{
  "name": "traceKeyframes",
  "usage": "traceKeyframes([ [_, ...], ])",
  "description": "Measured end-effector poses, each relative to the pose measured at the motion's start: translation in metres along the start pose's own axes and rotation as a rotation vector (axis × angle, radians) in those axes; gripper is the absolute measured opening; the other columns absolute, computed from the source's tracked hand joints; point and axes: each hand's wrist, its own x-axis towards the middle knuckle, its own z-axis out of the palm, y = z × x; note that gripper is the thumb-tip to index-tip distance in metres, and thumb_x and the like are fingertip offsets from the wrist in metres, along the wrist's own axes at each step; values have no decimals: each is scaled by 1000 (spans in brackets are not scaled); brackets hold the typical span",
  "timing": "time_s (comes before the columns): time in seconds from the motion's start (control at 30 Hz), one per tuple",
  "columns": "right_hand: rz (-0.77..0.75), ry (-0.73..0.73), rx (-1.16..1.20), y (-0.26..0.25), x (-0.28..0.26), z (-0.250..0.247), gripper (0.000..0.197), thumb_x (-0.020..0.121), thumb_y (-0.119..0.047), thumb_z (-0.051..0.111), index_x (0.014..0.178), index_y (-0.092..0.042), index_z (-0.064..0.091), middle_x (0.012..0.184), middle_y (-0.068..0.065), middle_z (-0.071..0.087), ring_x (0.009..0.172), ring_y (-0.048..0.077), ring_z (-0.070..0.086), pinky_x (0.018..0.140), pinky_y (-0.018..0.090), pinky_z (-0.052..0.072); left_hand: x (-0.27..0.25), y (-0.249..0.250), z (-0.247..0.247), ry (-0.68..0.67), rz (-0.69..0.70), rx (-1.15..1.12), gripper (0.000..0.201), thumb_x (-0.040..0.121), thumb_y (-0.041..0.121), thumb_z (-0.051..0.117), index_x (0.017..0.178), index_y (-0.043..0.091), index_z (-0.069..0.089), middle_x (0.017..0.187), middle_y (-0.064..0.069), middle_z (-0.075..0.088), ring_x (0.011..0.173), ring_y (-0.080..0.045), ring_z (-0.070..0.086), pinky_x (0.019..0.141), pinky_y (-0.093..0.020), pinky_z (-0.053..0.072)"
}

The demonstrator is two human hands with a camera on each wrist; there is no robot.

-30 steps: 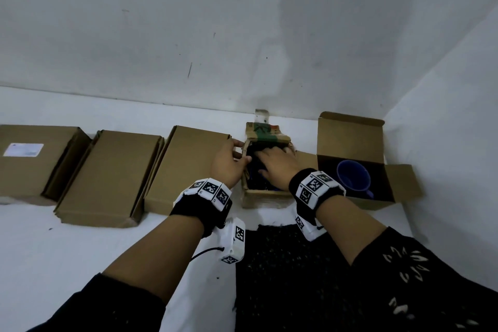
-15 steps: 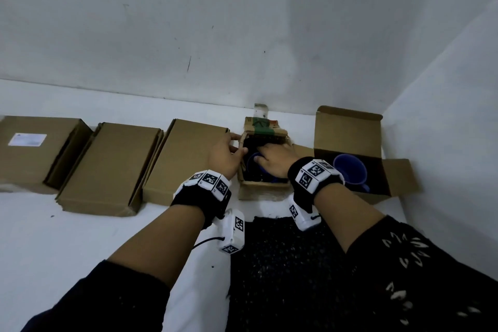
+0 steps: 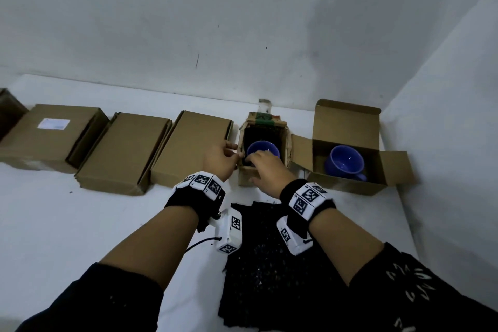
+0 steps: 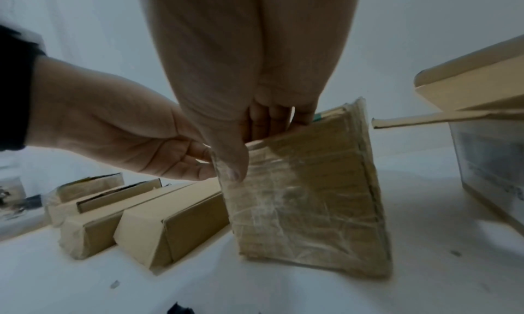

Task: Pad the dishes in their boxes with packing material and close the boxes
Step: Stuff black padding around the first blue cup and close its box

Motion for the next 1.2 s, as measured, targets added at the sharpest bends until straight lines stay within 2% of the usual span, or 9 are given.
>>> traceKeyframes([
  [0.17, -18, -26, -222, -2, -4, 4, 40, 91, -18, 53, 130, -13, 48, 130, 8, 48, 119, 29, 39, 99, 43, 30, 1, -5, 5, 43, 0, 43, 13, 83, 18, 67, 88, 24, 57, 92, -12, 68, 88, -29, 66, 83, -47, 55],
  [0.33, 73, -88, -23, -5, -9, 1, 40, 92, -22, 52, 131, -16, 51, 132, 11, 42, 122, 33, 35, 100, 46, 32, -8, -3, 2, 40, 25, 69, 22, 86, 18, 64, 108, 12, 62, 95, -10, 68, 93, -27, 65, 88, -43, 52],
  [0.43, 111, 119, 254, -3, -25, -7, 37, 92, -20, 55, 129, -16, 54, 132, 9, 47, 122, 27, 45, 106, 43, 35, -26, -4, -1, 74, 118, 41, 23, 85, 16, 65, 107, 10, 59, 98, -8, 65, 91, -23, 63, 88, -40, 52],
  [0.53, 147, 352, 405, -3, -58, -11, 30, 89, -14, 60, 119, -15, 61, 120, 7, 54, 109, 22, 55, 98, 38, 45, -53, -8, 0, 114, 296, 140, 18, 84, 15, 65, 101, 12, 59, 97, -7, 64, 86, -17, 61, 81, -33, 51],
  [0.67, 299, 343, 447, 8, -112, 3, 24, 85, -14, 65, 109, -13, 64, 110, 7, 58, 90, 17, 59, 82, 24, 45, -86, -10, 12, -168, 462, 315, 12, 83, 19, 67, 94, 17, 62, 91, 2, 63, 81, -13, 60, 77, -27, 50],
  [0.8, 587, 204, 311, 22, -163, 41, 42, 77, -36, 74, 110, -12, 64, 112, 10, 60, 103, 25, 59, 89, 32, 48, -106, -18, 37, -488, 480, 709, 39, 80, 41, 68, 114, 23, 61, 111, -1, 60, 108, -21, 55, 93, -35, 46],
  [0.87, 707, 150, 261, 22, -181, 61, 61, 72, -51, 74, 118, -16, 57, 121, 11, 49, 112, 29, 51, 94, 39, 47, -111, -21, 50, -526, 467, 898, 55, 78, 50, 67, 125, 25, 55, 122, -5, 53, 117, -25, 46, 97, -41, 43],
  [0.97, 777, 142, 216, 15, -193, 85, 78, 68, -58, 74, 129, -19, 46, 128, 12, 38, 118, 32, 42, 95, 44, 45, -115, -23, 58, -520, 480, 1042, 59, 77, 51, 68, 128, 27, 51, 124, -6, 50, 118, -27, 44, 96, -41, 43],
  [1.2, 772, 344, 178, 4, -202, 106, 58, 77, -49, 70, 123, -20, 52, 124, 8, 45, 115, 27, 44, 91, 40, 45, -126, -25, 58, -455, 579, 969, 36, 77, 39, 71, 105, 23, 55, 111, -4, 55, 107, -26, 49, 87, -37, 43],
])
